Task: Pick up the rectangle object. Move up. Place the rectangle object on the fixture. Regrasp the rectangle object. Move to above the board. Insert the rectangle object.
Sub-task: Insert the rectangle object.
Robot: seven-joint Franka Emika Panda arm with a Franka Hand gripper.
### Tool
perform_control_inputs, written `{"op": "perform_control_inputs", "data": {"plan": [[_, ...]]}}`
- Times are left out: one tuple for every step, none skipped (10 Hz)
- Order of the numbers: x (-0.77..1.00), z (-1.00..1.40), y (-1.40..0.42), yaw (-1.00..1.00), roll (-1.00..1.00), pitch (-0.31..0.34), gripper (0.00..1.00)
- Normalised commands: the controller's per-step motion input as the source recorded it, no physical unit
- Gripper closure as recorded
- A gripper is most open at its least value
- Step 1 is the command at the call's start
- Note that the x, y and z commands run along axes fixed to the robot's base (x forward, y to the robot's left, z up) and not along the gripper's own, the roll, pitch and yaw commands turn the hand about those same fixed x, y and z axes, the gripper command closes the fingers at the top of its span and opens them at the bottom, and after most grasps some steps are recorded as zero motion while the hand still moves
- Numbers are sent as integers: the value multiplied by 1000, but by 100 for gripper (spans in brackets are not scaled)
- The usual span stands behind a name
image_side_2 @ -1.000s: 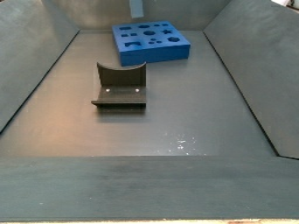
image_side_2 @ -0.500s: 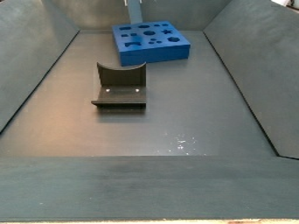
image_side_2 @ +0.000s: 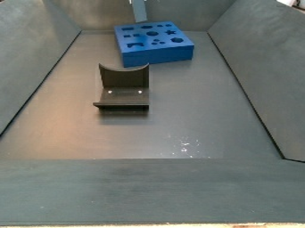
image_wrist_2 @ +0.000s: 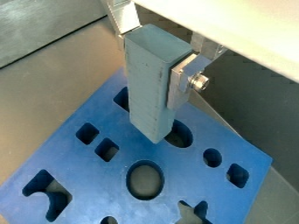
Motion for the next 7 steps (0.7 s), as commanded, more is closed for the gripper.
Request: {"op": "perform_control_inputs", "data": {"plan": [[817,-171,0,80,120,789,100],[777,-180,0,74,100,866,100],[743,-131,0,63,29,906,100],[663,0,0,49,14,943,100],[9,0,-9,0,26,3,100],[477,17,-351,-20,663,560,100],[449,100,-409,3,923,580,100]]}}
